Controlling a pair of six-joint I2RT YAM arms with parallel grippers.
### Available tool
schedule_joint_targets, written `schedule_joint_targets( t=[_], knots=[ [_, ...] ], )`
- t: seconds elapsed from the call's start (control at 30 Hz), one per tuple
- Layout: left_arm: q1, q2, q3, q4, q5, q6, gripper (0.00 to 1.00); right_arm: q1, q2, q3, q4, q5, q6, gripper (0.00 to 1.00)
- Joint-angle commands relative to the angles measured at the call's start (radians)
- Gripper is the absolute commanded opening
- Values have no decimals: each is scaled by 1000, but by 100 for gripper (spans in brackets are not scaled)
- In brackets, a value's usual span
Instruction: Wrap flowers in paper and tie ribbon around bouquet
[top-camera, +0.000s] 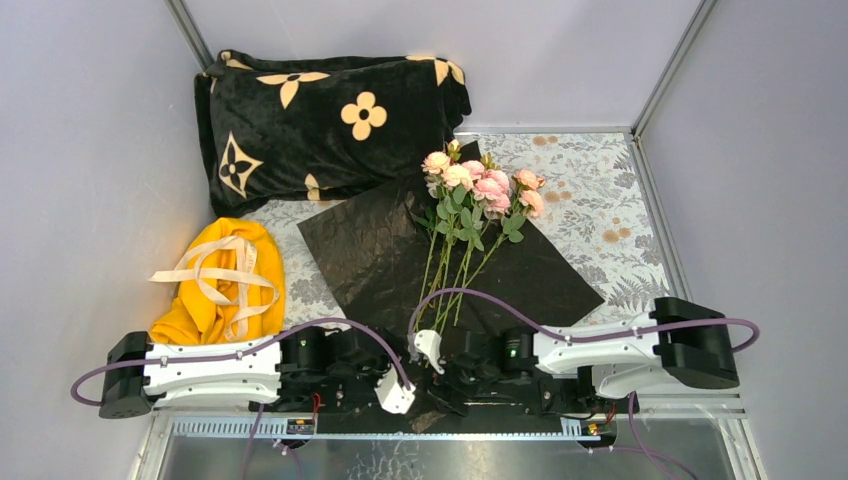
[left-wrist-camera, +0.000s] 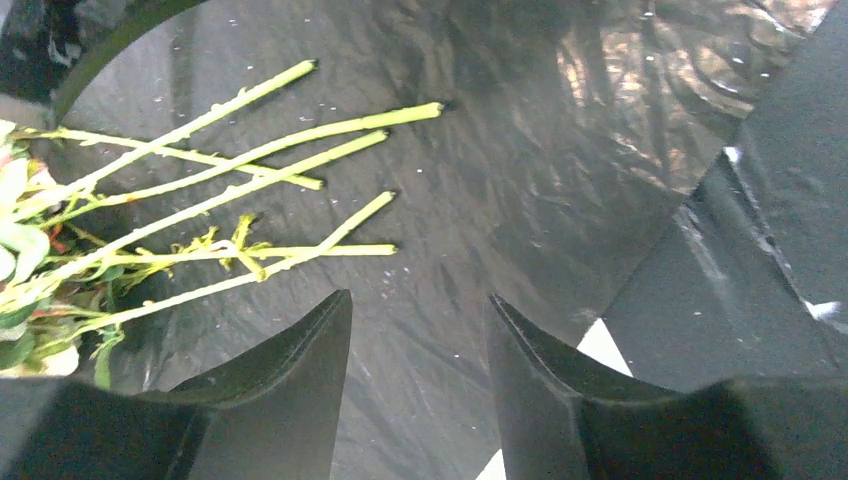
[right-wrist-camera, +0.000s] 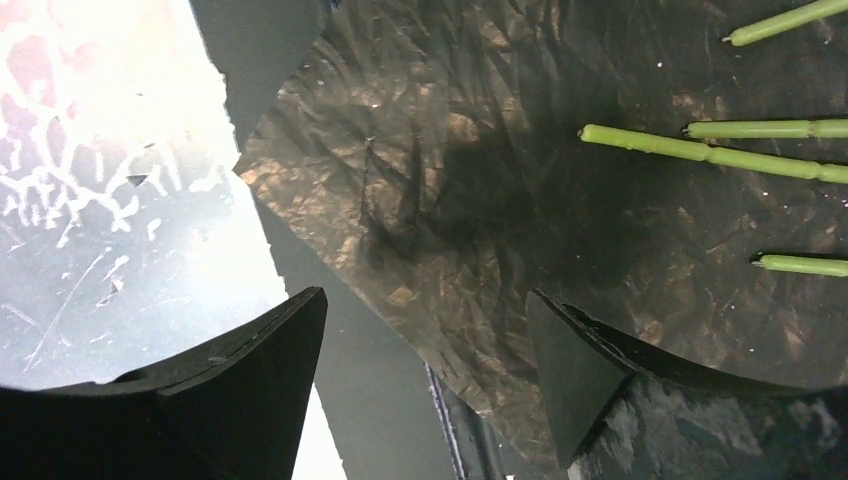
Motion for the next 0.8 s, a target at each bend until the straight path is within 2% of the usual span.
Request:
schedule_joint_targets(
  t=[0.0,0.13,0.33,0.43,0.53,0.6,0.67,0.77],
  knots=[
    [1,25,-10,0,47,-19,59,17,57,45,22,51,63,81],
    [-16,27,-25,2,63,-1,61,17,79,-23,104,122,155,82],
    [-35,-63,-75,0,103,71,64,17,119,-61,175,212,242,78],
    [-45,-70,-86,0,108,82,65,17,133,-76,164,255,271,72],
    [-64,-62,-90,3,128,93,66,17,138,-85,169,255,294,57],
    [-101,-44,-98,32,137,83,68,17,120,-79,167,246,302,50],
    [-160,-2,-112,96,86,38,68,16,97,-58,152,247,306,44],
    [-200,77,-108,129,60,7,70,7,81,-39,148,239,321,41]
  ],
)
